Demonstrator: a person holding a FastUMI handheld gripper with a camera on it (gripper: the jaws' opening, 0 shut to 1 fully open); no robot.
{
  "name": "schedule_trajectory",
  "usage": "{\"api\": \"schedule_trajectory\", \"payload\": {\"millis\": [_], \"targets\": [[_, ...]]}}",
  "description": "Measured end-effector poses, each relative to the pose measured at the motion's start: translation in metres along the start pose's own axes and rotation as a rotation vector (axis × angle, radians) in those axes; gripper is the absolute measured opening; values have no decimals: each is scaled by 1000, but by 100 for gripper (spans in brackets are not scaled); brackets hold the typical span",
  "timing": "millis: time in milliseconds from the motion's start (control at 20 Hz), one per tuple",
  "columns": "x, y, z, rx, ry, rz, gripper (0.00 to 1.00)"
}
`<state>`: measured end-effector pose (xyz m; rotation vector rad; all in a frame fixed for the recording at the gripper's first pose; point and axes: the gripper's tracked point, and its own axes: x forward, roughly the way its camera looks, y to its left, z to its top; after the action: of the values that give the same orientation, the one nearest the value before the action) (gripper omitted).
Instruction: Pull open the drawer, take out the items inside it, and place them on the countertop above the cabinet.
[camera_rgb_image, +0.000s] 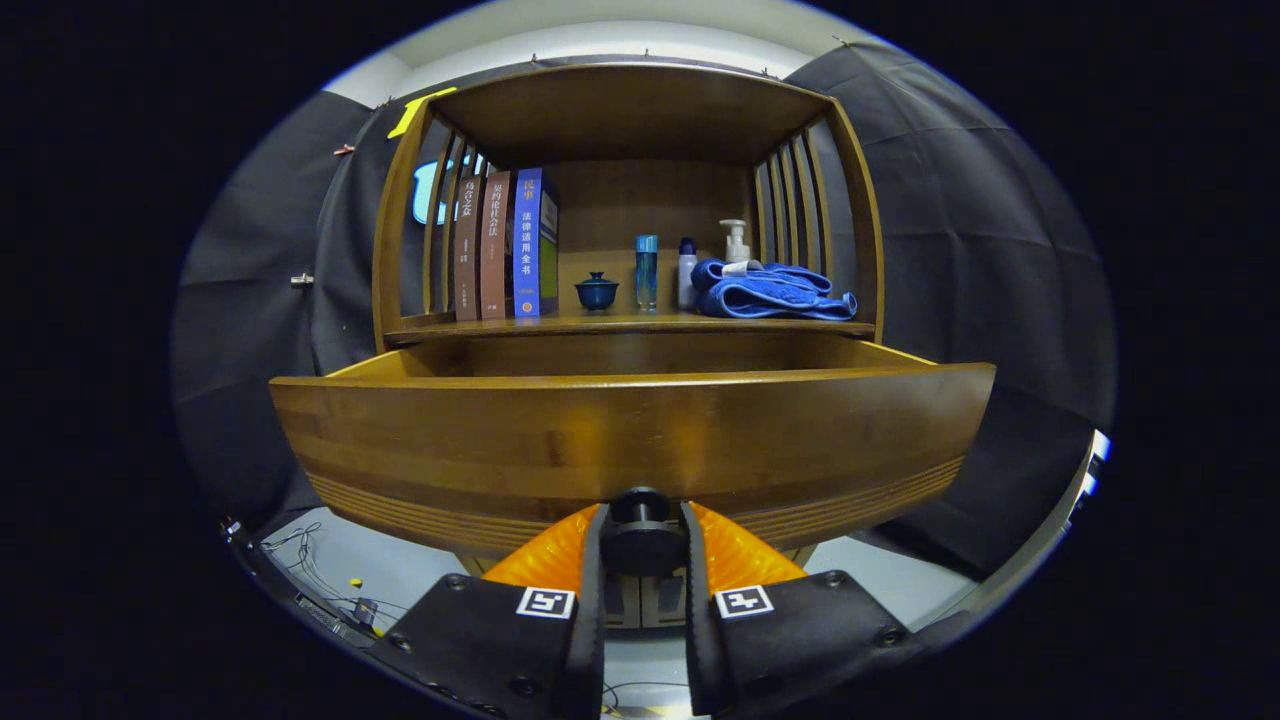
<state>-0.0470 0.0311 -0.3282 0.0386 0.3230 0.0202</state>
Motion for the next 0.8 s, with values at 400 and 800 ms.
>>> {"api": "schedule_trajectory", "payload": {"millis": [400,800], "targets": [[-7,0,-4,7,-11,11,37],[-42,-2,16,9,19,-35,100]]}}
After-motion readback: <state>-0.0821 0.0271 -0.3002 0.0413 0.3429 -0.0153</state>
